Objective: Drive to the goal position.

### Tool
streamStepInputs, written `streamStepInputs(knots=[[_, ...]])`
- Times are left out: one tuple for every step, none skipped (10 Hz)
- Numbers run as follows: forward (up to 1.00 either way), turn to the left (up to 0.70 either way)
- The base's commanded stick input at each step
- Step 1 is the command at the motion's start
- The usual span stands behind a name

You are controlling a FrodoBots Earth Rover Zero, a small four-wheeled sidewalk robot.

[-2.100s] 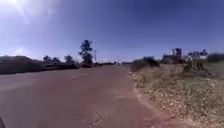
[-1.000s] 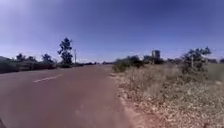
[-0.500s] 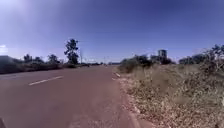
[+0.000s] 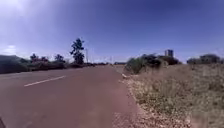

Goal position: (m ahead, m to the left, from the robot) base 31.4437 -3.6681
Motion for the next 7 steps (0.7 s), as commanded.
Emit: streamStepInputs(knots=[[1.00,0.00],[1.00,0.00],[1.00,0.00],[1.00,0.00],[1.00,0.00],[1.00,0.00],[1.00,0.00]])
